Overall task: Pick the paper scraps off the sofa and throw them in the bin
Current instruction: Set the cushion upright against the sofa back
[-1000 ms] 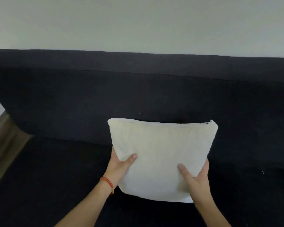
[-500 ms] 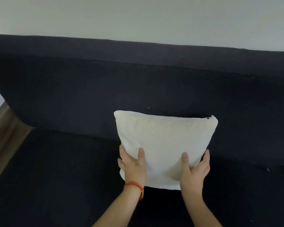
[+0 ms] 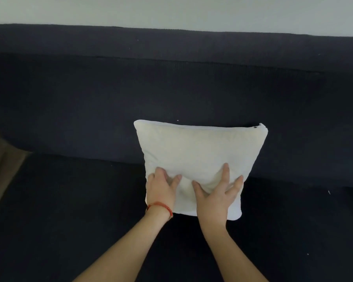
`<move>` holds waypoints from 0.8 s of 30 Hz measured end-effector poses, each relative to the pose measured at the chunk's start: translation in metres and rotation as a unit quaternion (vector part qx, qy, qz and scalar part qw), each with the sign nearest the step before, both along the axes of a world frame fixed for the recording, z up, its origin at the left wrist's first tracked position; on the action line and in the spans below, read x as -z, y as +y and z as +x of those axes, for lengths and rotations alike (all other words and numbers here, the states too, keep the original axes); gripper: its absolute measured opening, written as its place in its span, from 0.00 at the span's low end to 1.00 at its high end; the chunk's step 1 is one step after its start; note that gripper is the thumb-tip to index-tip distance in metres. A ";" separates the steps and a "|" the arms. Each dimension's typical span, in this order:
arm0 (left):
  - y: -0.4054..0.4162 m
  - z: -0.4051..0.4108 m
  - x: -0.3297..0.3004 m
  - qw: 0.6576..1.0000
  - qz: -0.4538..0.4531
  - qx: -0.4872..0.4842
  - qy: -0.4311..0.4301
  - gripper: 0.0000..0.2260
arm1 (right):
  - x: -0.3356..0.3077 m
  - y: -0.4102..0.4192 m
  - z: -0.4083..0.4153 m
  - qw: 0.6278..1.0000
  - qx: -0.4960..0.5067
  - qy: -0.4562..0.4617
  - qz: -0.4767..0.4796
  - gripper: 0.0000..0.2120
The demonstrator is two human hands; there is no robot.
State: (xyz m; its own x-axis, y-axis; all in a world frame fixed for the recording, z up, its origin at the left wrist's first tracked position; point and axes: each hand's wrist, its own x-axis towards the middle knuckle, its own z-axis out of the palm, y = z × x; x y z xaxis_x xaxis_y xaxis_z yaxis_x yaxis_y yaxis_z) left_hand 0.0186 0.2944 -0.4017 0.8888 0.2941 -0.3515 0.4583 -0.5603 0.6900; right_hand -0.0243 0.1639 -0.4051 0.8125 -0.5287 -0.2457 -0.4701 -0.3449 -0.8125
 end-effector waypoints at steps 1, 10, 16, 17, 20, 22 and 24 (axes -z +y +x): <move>0.001 0.008 0.003 1.000 -0.002 0.012 0.018 0.15 | 0.002 0.001 0.004 1.000 0.000 0.011 0.000 0.53; 0.036 -0.009 -0.018 0.986 -0.121 0.054 0.105 0.17 | -0.011 -0.022 -0.034 0.997 -0.020 -0.026 -0.067 0.36; 0.040 -0.029 -0.029 0.942 -0.180 0.073 0.272 0.08 | -0.012 -0.020 -0.039 0.977 -0.140 0.042 0.155 0.15; 0.037 -0.026 -0.026 0.944 -0.186 0.080 0.260 0.08 | -0.010 -0.020 -0.031 0.972 -0.145 0.062 0.174 0.15; 0.030 -0.013 -0.019 0.944 -0.211 0.102 0.233 0.18 | -0.004 -0.024 -0.008 0.960 -0.140 0.107 0.218 0.16; 0.025 -0.002 -0.010 0.943 -0.196 0.120 0.240 0.24 | -0.002 -0.029 0.004 0.952 -0.148 0.126 0.239 0.16; 0.021 0.007 -0.004 0.937 -0.194 0.122 0.262 0.29 | -0.003 -0.033 0.013 0.944 -0.156 0.144 0.253 0.16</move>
